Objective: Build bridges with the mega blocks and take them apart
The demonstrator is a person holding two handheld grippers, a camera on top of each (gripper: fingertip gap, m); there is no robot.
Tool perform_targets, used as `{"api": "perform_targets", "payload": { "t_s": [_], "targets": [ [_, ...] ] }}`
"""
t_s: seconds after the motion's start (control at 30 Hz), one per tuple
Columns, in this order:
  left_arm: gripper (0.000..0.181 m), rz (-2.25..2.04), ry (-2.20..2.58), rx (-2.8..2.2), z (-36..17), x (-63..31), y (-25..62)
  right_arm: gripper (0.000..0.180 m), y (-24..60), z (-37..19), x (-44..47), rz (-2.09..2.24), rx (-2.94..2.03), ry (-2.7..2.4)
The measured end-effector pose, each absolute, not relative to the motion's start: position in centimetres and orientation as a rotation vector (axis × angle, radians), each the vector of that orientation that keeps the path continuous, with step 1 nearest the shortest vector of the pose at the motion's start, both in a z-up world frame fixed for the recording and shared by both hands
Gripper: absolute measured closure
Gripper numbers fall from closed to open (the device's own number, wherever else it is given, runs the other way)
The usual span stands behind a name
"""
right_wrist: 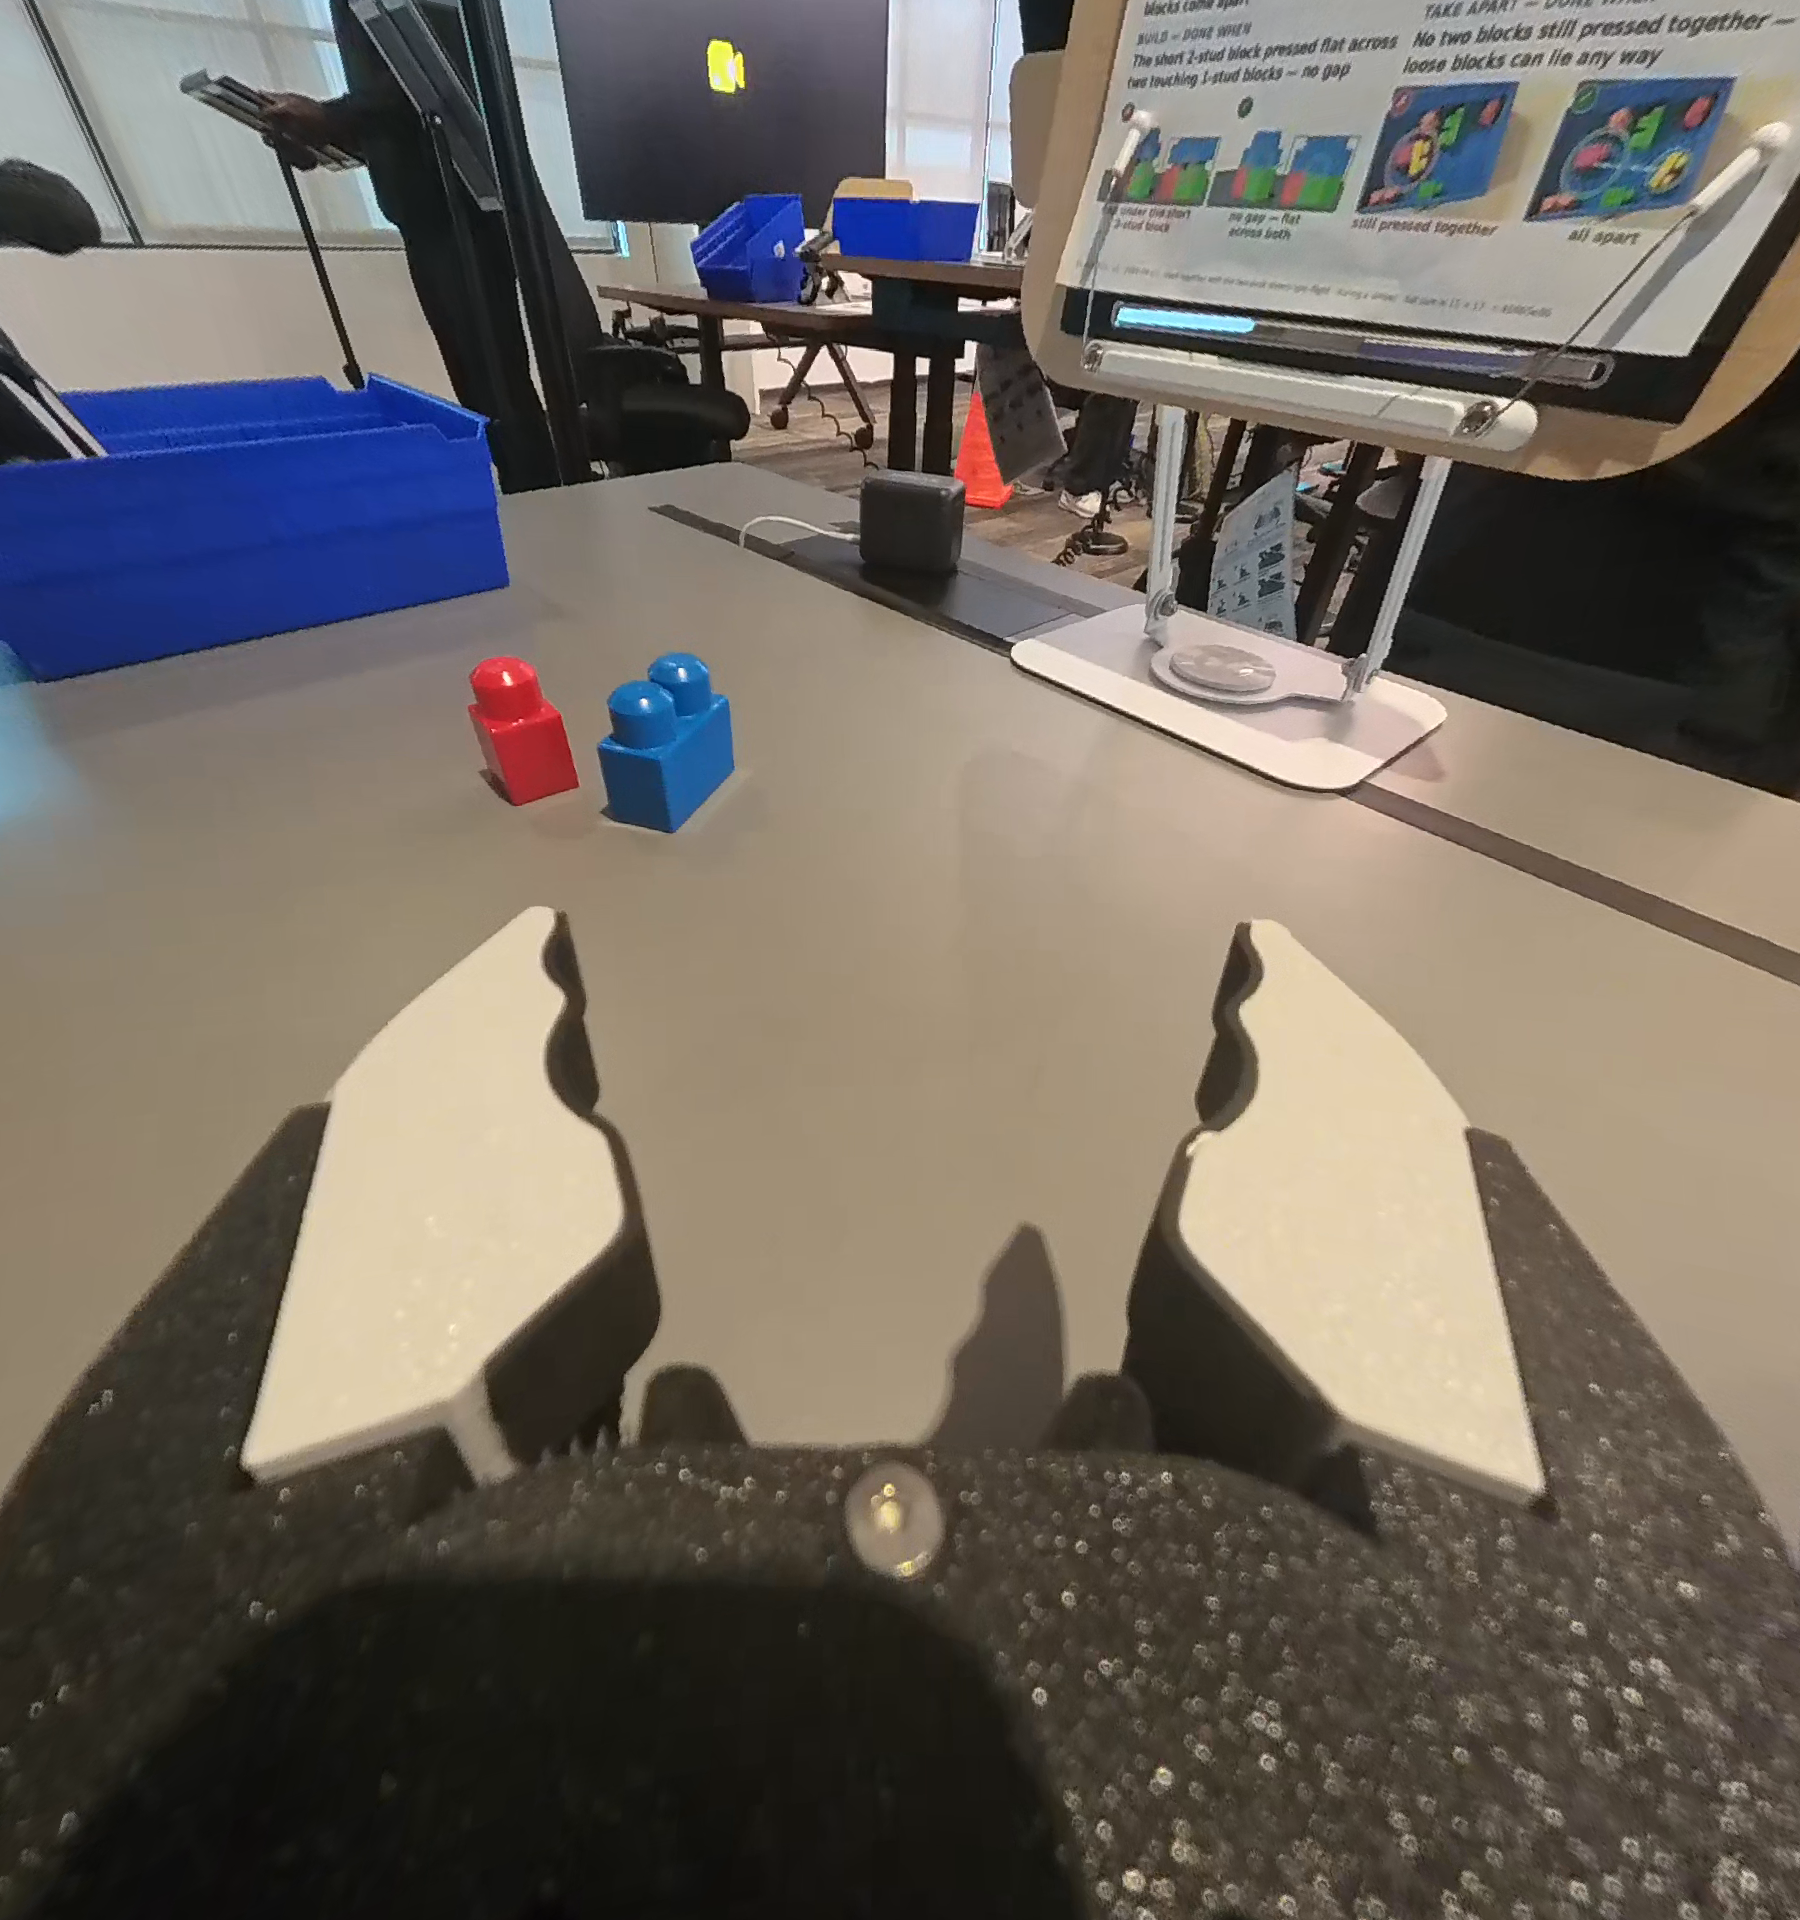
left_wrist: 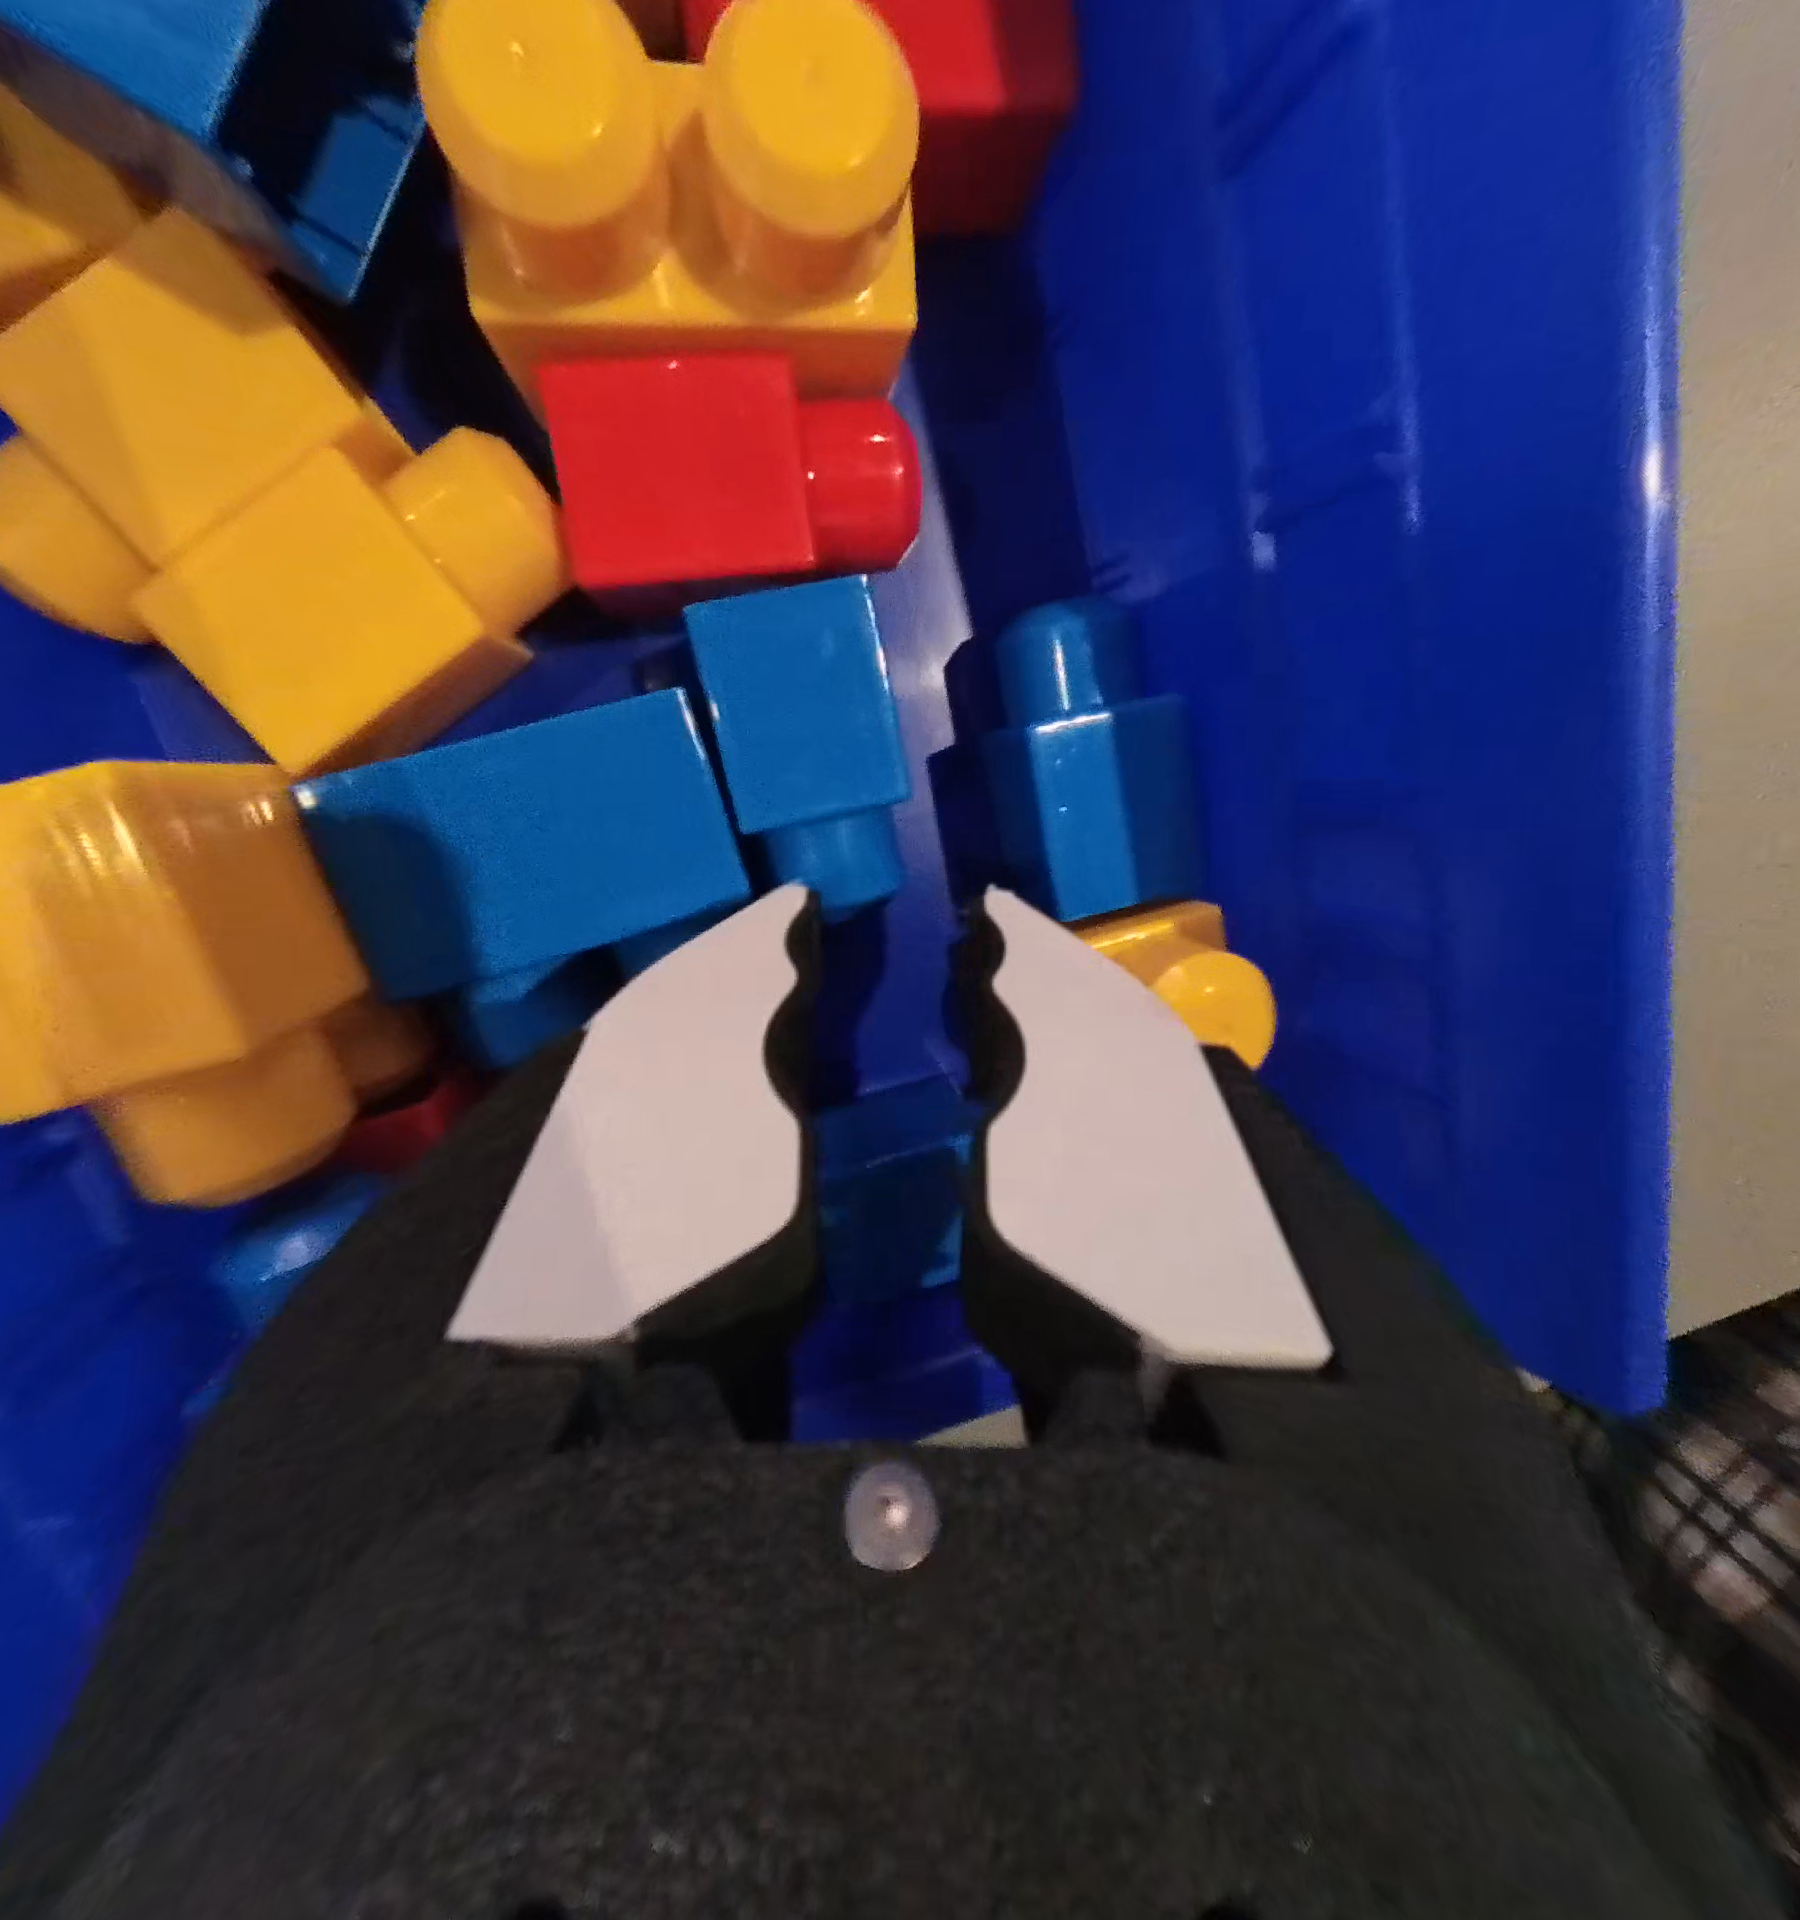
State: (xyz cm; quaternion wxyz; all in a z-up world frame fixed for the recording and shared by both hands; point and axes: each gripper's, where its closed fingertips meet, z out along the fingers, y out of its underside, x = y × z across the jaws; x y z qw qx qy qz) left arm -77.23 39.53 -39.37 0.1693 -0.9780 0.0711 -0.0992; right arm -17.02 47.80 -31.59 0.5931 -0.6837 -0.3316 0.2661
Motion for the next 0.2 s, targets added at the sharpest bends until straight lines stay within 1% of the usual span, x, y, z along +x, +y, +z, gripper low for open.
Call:
{"api": "perform_targets", "payload": {
  "t_s": [0.03,0.2],
  "targets": [
    [0.149,-0.275,0.202,-2.777,-39.47,-77.23,39.58,0.065,47.80,-31.60,-17.12,0.621,-1.588,-0.772],
    [0.146,-0.166,0.259,-2.737,-39.65,-77.30,40.39,0.065,47.73,-31.77,-17.33,0.625,-1.587,-0.780]
  ]
}}
